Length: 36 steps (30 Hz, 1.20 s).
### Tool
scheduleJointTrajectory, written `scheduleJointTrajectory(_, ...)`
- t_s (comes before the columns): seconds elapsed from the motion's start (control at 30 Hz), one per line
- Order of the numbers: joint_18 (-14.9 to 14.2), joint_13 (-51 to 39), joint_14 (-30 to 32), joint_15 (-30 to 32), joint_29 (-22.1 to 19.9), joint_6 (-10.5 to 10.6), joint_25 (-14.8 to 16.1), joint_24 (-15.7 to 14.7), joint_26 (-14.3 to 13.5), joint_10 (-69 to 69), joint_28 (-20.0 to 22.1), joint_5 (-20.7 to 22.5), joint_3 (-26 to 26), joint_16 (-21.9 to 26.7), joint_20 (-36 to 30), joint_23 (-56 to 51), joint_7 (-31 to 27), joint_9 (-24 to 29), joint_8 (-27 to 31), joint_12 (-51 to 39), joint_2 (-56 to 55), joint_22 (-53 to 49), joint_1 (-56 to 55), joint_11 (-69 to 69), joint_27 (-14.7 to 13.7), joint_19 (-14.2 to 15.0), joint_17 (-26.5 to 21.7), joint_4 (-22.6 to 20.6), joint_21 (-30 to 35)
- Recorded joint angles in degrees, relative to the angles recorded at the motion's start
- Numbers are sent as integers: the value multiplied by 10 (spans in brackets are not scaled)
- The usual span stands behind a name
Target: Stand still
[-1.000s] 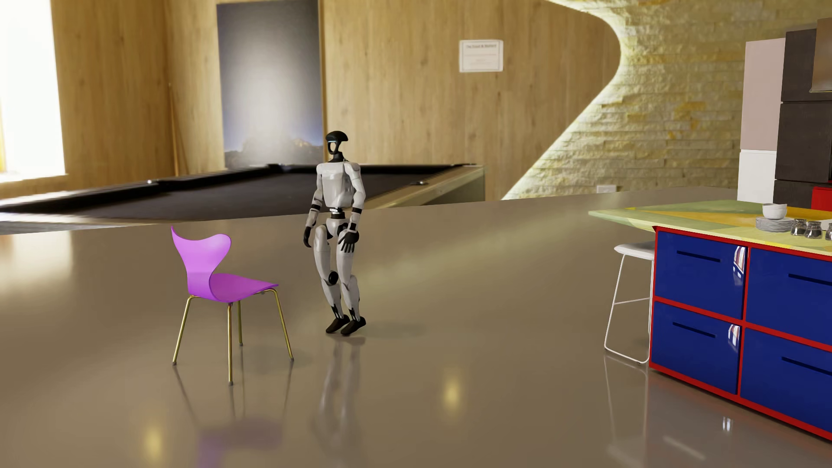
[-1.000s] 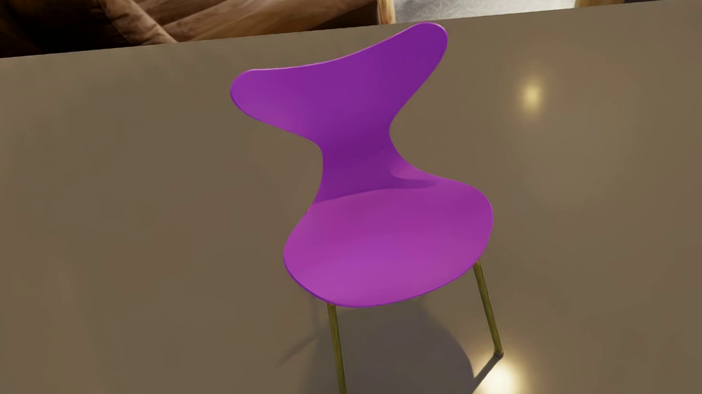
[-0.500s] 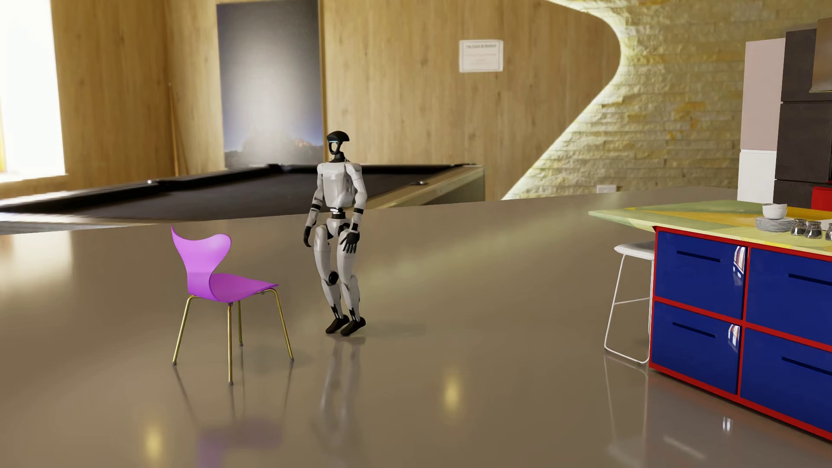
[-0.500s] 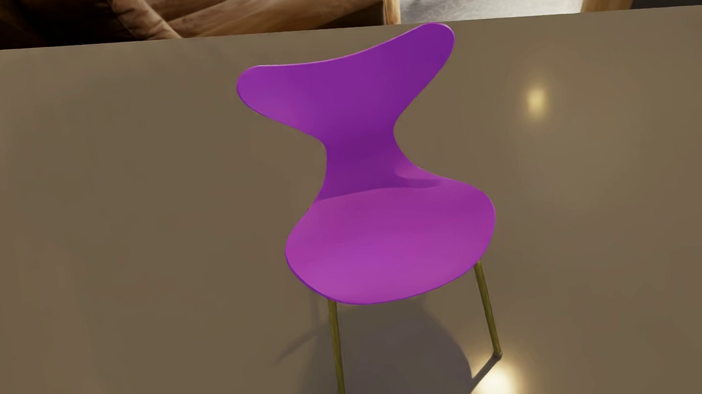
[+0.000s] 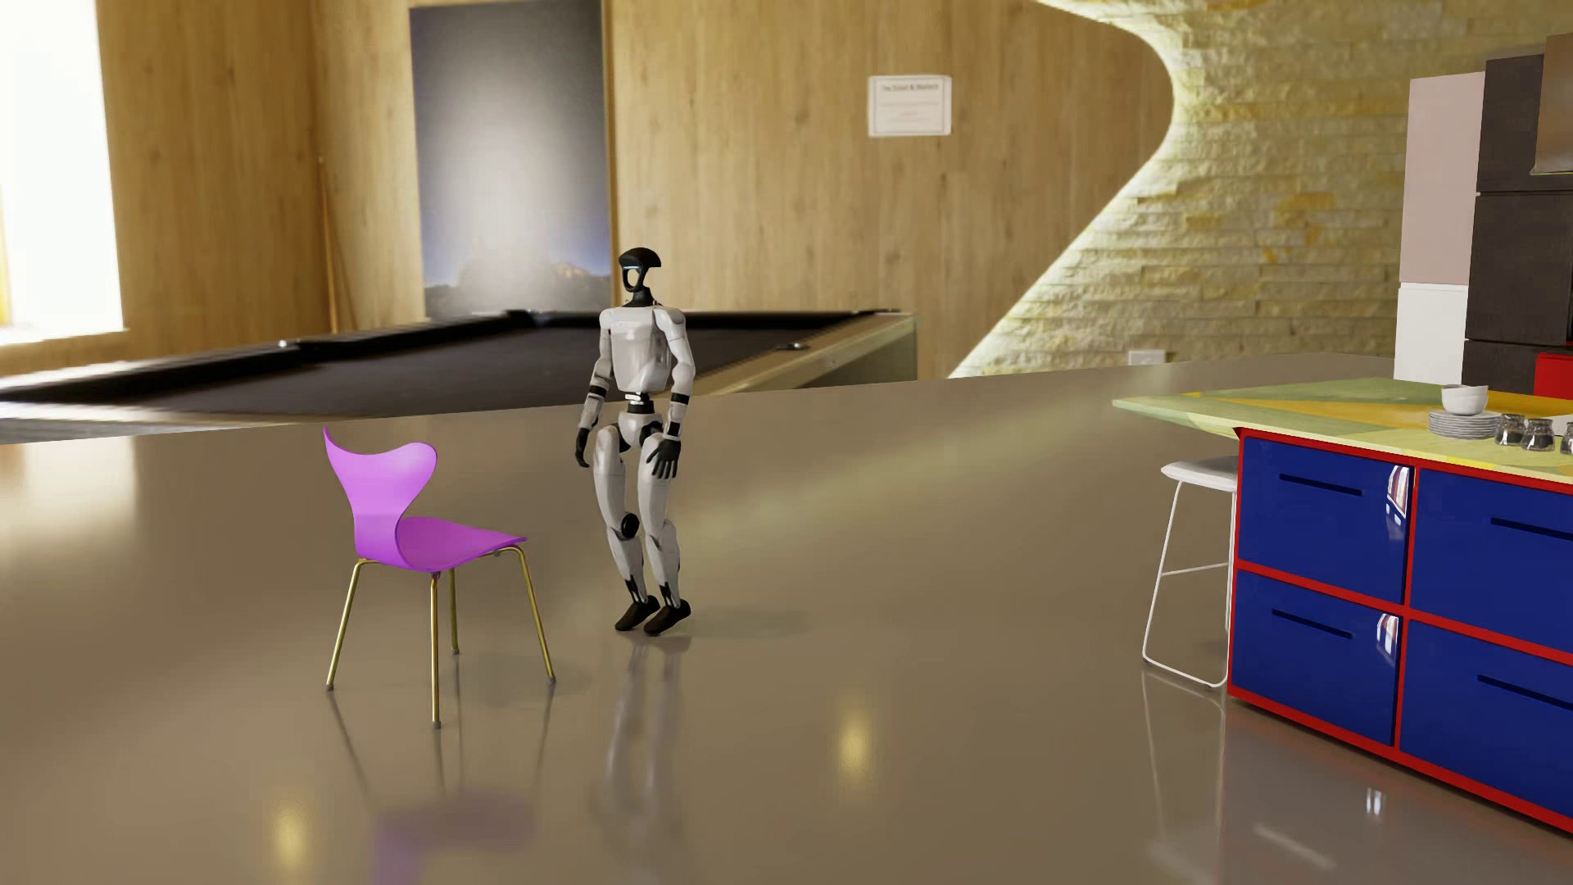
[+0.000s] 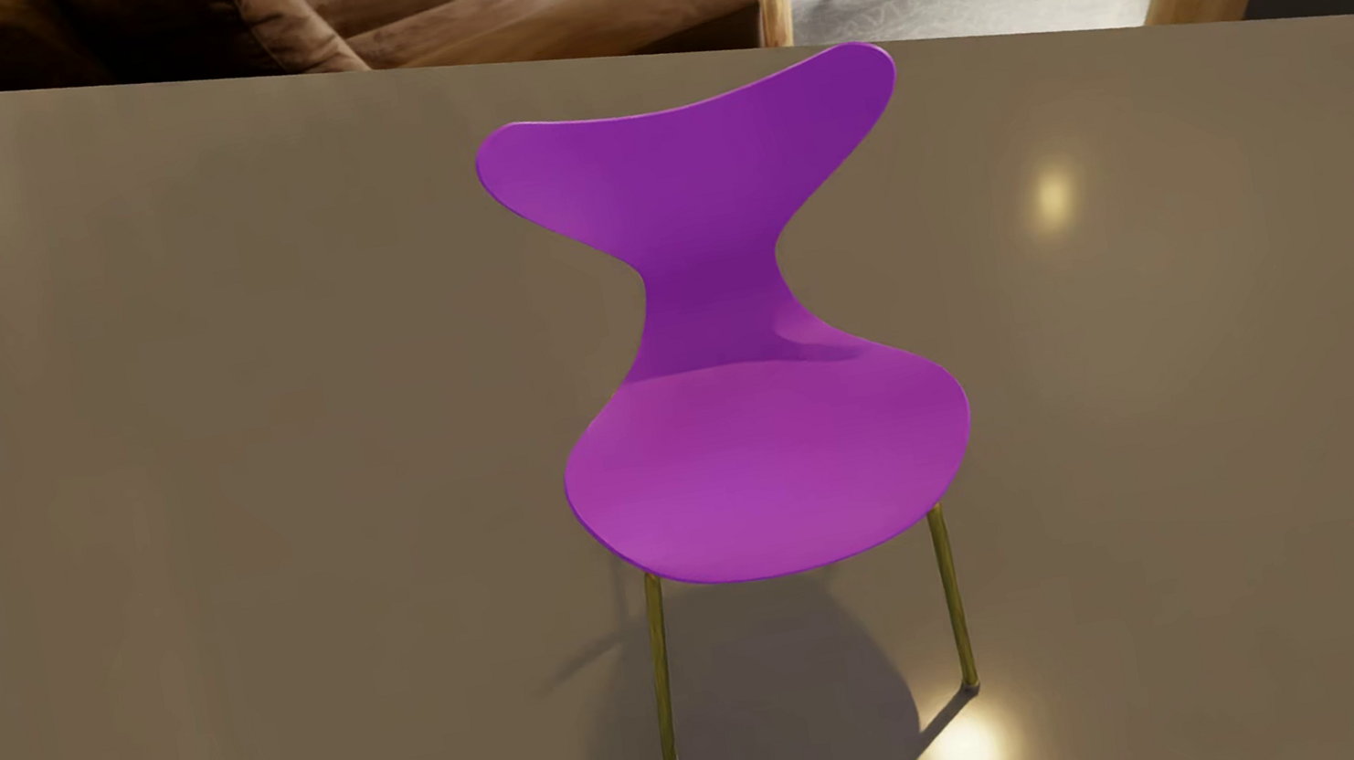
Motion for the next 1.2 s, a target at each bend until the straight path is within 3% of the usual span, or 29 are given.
scheduleJointTrajectory(0.57, 0, 4, -2, 1, 0, -7, 0, 0, 0, 2, 0, 4, -6, 5, 0, -6, 0, 3, 0, 2, 0, -9, -1, 0, 0, 0, 0, 4, 7)
scheduleJointTrajectory(1.2, 0, -15, 1, -2, 0, 15, 0, 0, 0, -10, 0, 8, -19, 3, -10, 2, 0, 7, 0, -5, 0, -29, -2, -6, 0, 0, -13, 6, 13)
